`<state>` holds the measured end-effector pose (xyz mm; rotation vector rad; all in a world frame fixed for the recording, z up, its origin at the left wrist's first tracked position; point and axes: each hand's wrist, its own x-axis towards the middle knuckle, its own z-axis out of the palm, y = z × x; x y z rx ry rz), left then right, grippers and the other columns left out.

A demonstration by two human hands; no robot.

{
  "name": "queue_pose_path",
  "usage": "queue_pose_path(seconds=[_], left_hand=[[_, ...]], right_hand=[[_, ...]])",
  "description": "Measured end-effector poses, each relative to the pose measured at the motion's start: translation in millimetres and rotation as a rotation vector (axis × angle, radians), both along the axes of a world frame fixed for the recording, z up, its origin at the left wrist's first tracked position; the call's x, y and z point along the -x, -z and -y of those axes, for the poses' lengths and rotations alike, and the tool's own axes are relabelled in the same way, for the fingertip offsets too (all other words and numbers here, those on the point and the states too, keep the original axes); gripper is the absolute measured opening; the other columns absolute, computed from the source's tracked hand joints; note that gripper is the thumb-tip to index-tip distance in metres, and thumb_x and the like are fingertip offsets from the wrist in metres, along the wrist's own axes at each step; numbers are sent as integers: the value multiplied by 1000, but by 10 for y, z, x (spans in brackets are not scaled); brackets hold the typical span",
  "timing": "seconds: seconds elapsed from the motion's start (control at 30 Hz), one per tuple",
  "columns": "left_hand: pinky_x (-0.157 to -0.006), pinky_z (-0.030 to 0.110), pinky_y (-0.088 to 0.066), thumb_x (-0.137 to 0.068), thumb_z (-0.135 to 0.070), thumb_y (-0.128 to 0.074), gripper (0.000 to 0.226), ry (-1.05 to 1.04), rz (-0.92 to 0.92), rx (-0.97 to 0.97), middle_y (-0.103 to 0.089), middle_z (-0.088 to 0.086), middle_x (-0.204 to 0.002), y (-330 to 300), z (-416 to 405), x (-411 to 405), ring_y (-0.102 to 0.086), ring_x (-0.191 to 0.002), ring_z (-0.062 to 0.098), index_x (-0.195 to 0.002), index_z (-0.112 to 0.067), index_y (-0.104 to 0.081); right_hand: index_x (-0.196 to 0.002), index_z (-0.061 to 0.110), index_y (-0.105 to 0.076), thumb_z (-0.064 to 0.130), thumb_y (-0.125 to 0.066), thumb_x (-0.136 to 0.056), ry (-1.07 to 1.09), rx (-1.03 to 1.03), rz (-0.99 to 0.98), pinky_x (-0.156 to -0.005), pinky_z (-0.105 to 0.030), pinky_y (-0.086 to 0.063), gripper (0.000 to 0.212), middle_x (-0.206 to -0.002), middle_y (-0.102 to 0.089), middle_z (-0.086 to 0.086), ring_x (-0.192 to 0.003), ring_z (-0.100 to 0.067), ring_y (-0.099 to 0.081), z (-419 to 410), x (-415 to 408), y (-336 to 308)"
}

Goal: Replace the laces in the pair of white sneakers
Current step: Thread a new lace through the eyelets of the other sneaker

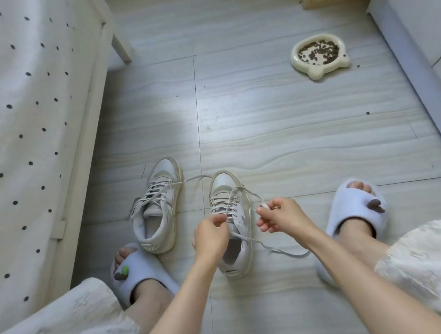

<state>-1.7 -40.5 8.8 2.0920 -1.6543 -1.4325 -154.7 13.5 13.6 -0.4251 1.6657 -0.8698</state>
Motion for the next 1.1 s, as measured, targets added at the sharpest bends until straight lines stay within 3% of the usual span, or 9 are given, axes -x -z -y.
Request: queue_pose_path(seconds=[0.13,0.2,0.3,0.5,0.67,0.73,0.83,0.97,1.1], left_hand=[[-97,38,-42,-82,-42,-60,27,164,178,-7,-69,-3,-103,140,-21,142,-53,-111,22,-100,-23,-69],[-94,34,-42,-81,-44,-62,22,167,192,7,-67,-5,-93,163,-29,199,-52,-110,24,-89,-24,-68],[-89,32,-44,-83,-31,-63,17,150,147,48,-66,-5,-75,157,-22,220,-58,-100,27,-67,-25,-62],[-80,28,-44,-86,-16,-60,10,182,103,12,-69,12,-81,160,41,195,-62,-88,26,-80,-16,-67],[-75,22,-38,-87,-14,-61,12,143,90,14,-68,10,-86,160,33,210,-56,-82,16,-88,-7,-71],[-77,20,-39,-87,-14,-61,18,136,86,21,-71,9,-97,181,36,210,-62,-91,18,-99,-5,-71],[-81,18,-39,-87,-16,-62,24,129,103,29,-70,9,-105,208,33,198,-62,-101,18,-107,-5,-69],[-83,21,-42,-87,-16,-61,23,136,86,33,-71,7,-101,219,24,176,-63,-97,17,-105,-6,-69],[-68,12,-39,-88,0,-46,30,215,76,53,-69,0,-88,209,39,124,-60,-87,12,-99,-10,-72]], right_hand=[[-80,7,-51,6,-56,-91,-50,-16,-16,-48,-17,-46,12,-64,-65,-6,-51,-12,-60,-4,-19,249],[-84,7,-49,3,-53,-90,-67,-14,-46,-49,-19,-47,9,-63,-65,-6,-51,-13,-61,-16,-34,354],[-83,6,-53,-1,-51,-88,-93,-36,-68,-51,-20,-48,9,-63,-66,-5,-51,-15,-62,-22,-62,458],[-68,14,-60,1,-55,-86,-94,-40,-85,-47,-12,-43,23,-59,-64,-1,-44,-2,-57,18,-147,537],[-69,17,-58,10,-56,-87,-137,-4,-213,-49,-6,-38,19,-59,-62,5,-44,5,-54,45,-195,525],[-75,11,-60,12,-56,-87,-181,1,-267,-56,-13,-42,13,-68,-66,-2,-55,0,-58,72,-220,535],[-79,2,-60,15,-56,-87,-265,-6,-354,-65,-28,-36,16,-80,-67,-12,-74,-21,-56,108,-254,562],[-74,8,-53,14,-52,-91,-352,69,-408,-63,-28,-29,17,-82,-64,-16,-78,-28,-54,132,-246,526],[-77,10,-58,12,-53,-89,-450,101,-441,-65,-24,-27,13,-87,-65,-14,-85,-26,-54,157,-192,503]])
